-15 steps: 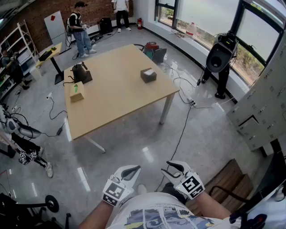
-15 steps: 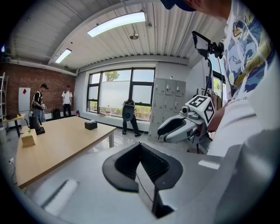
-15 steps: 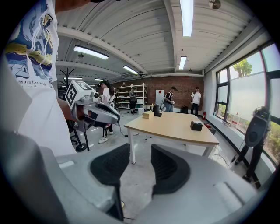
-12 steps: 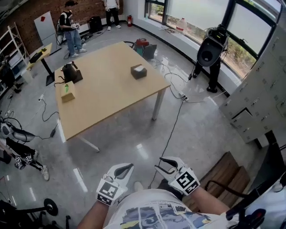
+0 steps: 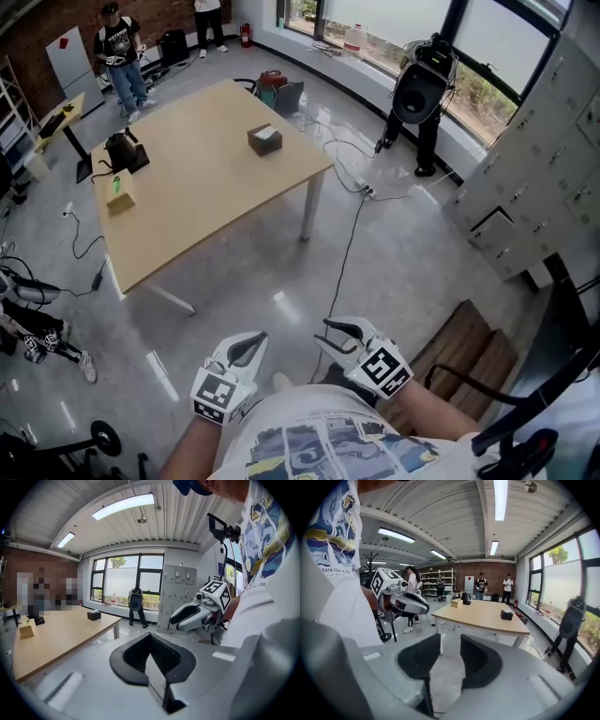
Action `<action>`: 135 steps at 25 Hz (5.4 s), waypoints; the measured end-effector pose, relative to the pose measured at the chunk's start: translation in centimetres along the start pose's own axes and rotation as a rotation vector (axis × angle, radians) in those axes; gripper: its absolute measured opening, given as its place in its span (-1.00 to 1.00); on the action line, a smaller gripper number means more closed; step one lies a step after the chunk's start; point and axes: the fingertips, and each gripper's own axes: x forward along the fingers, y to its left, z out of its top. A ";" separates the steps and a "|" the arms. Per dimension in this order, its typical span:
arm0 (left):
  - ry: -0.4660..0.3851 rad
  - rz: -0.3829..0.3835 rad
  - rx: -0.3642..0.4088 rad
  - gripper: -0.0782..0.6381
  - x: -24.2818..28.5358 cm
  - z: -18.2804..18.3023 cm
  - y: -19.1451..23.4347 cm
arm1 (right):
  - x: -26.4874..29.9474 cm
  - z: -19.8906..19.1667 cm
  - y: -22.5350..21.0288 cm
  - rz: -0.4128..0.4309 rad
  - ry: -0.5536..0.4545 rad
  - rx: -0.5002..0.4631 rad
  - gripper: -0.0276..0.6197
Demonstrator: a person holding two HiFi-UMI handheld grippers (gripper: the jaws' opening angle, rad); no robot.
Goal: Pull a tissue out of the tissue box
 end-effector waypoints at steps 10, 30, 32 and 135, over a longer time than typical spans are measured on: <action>0.006 -0.028 -0.047 -0.78 3.5 0.6 -0.9 | -1.2 -1.4 -4.2 -0.022 -0.032 0.039 -0.91; 0.023 0.153 -0.037 -0.78 22.9 8.9 -2.6 | -4.2 -3.3 -23.1 0.181 -0.070 -0.120 -0.91; 0.025 0.158 -0.046 -0.78 23.9 9.2 -2.4 | -3.8 -3.3 -24.6 0.180 -0.078 -0.124 -0.91; 0.082 0.595 -0.257 -0.78 38.9 15.7 46.1 | 54.5 7.4 -56.2 0.351 0.059 -0.849 -0.91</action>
